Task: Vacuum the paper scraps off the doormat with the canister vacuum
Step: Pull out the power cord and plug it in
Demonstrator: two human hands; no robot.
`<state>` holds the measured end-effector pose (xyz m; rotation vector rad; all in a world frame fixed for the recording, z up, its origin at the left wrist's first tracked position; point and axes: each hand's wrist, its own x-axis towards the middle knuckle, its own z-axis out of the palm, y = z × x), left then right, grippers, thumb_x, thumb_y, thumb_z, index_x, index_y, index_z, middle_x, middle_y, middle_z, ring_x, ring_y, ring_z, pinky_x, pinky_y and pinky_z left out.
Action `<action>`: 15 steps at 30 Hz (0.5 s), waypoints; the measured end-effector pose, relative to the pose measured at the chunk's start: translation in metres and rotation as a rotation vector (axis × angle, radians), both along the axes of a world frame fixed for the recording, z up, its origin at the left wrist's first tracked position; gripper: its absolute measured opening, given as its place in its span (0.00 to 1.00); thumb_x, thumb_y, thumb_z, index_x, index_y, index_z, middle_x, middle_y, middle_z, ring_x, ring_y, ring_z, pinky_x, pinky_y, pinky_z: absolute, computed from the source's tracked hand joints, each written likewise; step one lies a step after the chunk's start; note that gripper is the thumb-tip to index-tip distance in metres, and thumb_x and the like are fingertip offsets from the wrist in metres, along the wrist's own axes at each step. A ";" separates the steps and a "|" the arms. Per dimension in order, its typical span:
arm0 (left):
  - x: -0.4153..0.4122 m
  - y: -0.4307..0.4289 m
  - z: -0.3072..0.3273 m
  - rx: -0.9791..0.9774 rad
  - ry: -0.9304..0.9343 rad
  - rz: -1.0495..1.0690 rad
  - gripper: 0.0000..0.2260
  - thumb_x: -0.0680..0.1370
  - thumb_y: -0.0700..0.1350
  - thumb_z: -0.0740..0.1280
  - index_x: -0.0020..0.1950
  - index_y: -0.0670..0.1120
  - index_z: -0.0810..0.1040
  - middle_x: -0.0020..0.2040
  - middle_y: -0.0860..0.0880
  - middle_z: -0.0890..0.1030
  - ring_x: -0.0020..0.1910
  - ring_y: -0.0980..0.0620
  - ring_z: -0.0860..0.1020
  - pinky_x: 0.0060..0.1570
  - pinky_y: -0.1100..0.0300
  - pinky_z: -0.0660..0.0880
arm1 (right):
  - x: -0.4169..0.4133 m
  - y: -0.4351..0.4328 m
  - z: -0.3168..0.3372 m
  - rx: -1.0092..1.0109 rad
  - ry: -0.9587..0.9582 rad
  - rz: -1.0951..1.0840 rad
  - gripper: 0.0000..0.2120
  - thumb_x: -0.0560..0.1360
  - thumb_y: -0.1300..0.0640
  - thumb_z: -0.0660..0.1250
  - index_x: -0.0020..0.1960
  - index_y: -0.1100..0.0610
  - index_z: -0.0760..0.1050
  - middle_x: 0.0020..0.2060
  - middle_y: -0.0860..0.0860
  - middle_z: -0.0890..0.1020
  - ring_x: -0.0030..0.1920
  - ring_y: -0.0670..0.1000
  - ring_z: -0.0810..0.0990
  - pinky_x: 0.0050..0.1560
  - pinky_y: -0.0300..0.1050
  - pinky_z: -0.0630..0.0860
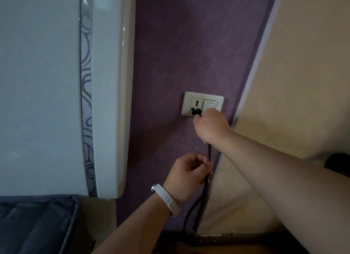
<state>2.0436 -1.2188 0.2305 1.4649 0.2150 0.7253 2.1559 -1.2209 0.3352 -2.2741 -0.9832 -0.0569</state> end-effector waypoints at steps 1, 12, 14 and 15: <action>-0.001 0.001 0.000 -0.009 -0.012 0.004 0.06 0.78 0.35 0.66 0.42 0.43 0.76 0.30 0.51 0.79 0.28 0.54 0.76 0.32 0.62 0.72 | -0.001 0.000 0.002 -0.023 -0.019 0.012 0.19 0.83 0.54 0.59 0.34 0.59 0.68 0.29 0.56 0.75 0.35 0.58 0.79 0.33 0.42 0.73; 0.001 0.010 0.000 -0.056 -0.096 -0.050 0.05 0.78 0.35 0.66 0.43 0.43 0.76 0.31 0.51 0.79 0.28 0.54 0.75 0.33 0.62 0.72 | -0.005 0.007 0.019 -0.163 -0.132 0.041 0.09 0.82 0.58 0.57 0.45 0.60 0.71 0.41 0.58 0.76 0.51 0.63 0.83 0.43 0.44 0.75; 0.001 0.014 0.000 -0.069 -0.118 -0.043 0.04 0.78 0.35 0.66 0.44 0.42 0.76 0.31 0.51 0.79 0.28 0.54 0.75 0.32 0.62 0.73 | -0.004 0.012 0.021 -0.164 -0.134 0.043 0.08 0.82 0.58 0.57 0.46 0.60 0.72 0.43 0.60 0.78 0.51 0.63 0.83 0.43 0.44 0.76; 0.000 0.016 0.000 -0.078 -0.126 -0.040 0.05 0.78 0.35 0.66 0.44 0.42 0.76 0.31 0.51 0.79 0.28 0.54 0.75 0.32 0.63 0.73 | -0.003 0.015 0.021 -0.165 -0.134 0.046 0.08 0.82 0.59 0.57 0.47 0.60 0.73 0.43 0.60 0.79 0.51 0.63 0.83 0.42 0.43 0.76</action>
